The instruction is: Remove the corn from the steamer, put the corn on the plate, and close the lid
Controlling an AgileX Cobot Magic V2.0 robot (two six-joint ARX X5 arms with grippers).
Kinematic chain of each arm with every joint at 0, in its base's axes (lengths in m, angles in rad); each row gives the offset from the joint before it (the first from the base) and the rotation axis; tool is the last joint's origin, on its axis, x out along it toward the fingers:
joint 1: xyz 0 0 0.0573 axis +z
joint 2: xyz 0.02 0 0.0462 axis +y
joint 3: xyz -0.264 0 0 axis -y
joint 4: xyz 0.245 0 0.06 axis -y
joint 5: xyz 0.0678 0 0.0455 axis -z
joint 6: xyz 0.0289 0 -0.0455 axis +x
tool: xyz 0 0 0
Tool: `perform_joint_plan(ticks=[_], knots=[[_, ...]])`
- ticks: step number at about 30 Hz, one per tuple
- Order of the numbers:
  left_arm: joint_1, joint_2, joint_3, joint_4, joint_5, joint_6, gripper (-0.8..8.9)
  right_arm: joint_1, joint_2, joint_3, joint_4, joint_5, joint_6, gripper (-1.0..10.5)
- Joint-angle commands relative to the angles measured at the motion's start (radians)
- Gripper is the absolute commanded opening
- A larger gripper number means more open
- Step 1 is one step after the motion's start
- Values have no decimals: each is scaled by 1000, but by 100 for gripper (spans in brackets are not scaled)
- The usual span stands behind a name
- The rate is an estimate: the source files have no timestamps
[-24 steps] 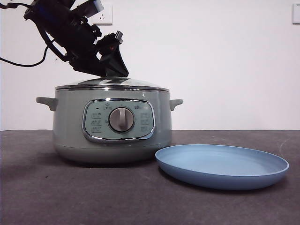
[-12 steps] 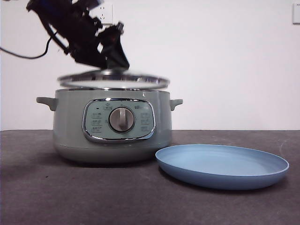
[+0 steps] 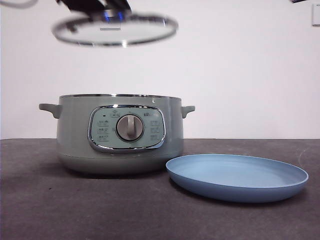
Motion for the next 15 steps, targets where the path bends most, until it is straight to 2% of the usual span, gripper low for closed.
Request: perform_joint_plan(ticks=[1,5,11,15], knots=[[-3,-109,18,-12,7,-12,-8,34,32,3,87,6,70,594],[-3,-239,18,-115,-5,-10,-8,113,97,8,209,43,144,594],[-3,-428,18,-256,-45,-11,-8,283,266,87,253,194,150,594],[-3,-528,18,-355,-62,-12,-8,378,422,206,252,294,150,594]])
